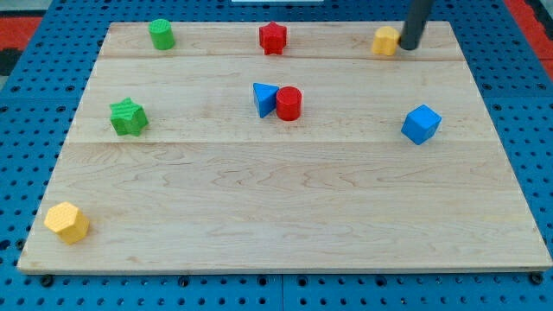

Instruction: Move the yellow heart towards the right of red circle

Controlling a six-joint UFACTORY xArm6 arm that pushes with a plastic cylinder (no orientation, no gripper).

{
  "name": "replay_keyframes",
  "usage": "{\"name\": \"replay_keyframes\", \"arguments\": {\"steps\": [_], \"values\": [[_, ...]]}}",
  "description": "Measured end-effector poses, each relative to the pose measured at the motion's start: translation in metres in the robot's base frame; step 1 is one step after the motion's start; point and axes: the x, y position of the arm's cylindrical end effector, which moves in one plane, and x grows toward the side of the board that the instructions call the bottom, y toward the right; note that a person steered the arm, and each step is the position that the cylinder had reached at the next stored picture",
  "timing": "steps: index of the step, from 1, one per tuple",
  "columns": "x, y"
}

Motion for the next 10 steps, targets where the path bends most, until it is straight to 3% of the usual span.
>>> {"name": "replay_keyframes", "arguments": {"steps": [2,4,5,6,8,10], "values": [[-0.047,-0.020],[0.036,-0.026],[-0.005,-0.038],[-0.006,-0.071],[0.081,-0.072],[0.089,-0.145]]}}
